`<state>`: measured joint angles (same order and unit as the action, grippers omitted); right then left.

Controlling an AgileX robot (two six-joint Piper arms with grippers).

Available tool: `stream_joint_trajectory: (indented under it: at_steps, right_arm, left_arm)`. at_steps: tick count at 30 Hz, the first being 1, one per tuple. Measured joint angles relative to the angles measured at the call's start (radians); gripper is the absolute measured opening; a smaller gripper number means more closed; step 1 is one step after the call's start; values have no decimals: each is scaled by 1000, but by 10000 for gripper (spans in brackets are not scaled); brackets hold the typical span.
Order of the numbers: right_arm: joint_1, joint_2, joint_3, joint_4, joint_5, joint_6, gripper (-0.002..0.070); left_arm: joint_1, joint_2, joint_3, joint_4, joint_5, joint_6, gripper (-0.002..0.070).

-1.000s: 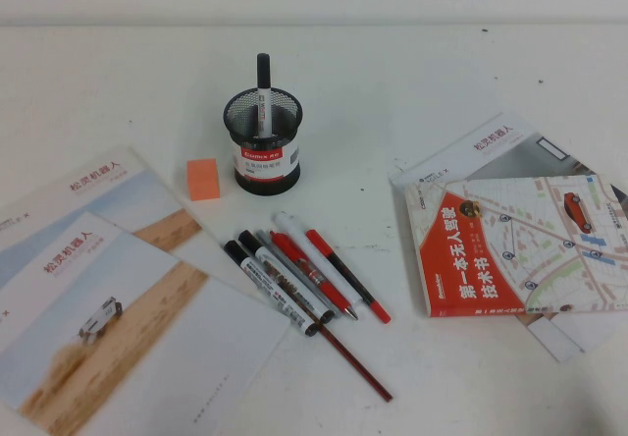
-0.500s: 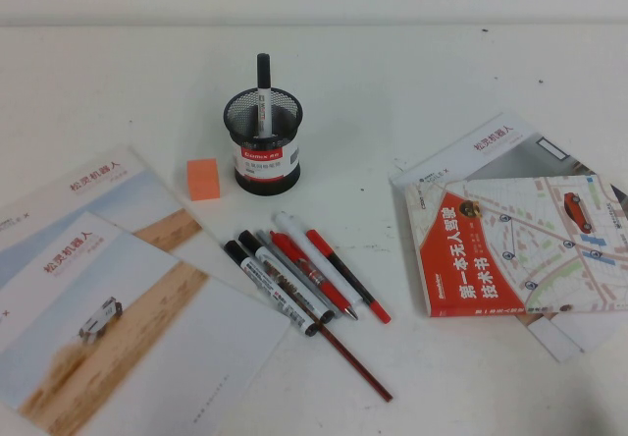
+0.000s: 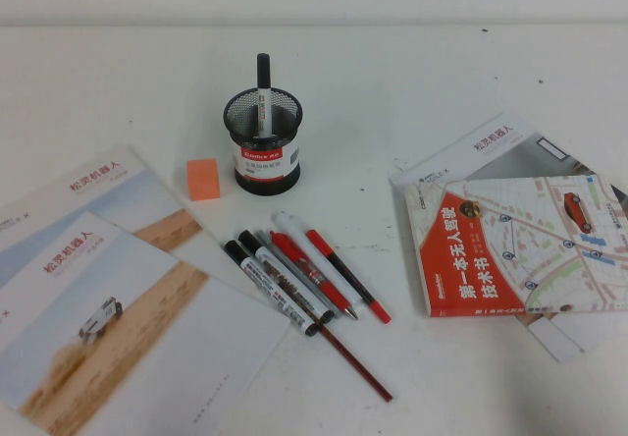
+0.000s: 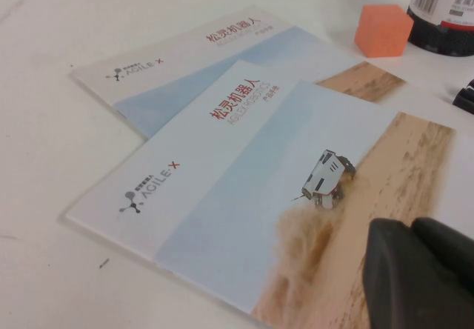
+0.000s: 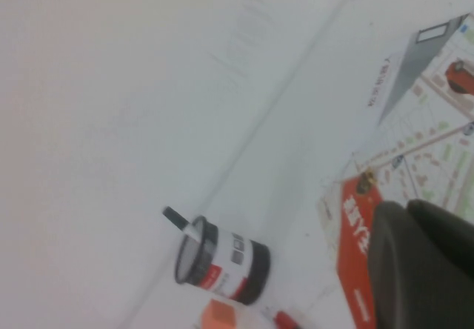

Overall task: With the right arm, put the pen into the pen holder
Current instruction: Pick up the pen on the table

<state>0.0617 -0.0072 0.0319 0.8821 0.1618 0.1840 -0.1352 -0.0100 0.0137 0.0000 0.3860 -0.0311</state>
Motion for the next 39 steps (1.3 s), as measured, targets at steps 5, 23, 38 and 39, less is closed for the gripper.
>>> stream_joint_trajectory:
  at_steps: [5, 23, 38, 39]
  right_arm:
    - [0, 0, 0, 61, -32, 0, -20]
    - [0, 276, -417, -133, 300, -378, -20]
    - [74, 1009, -969, -594, 856, -494, -20]
    - [107, 1053, -987, -624, 860, -475, -20]
  left_arm:
    - [0, 0, 0, 0, 0, 0, -1]
    - [0, 0, 0, 0, 0, 0, -1]
    - [0, 0, 0, 0, 0, 0, -1]
    - [0, 0, 0, 0, 0, 0, -1]
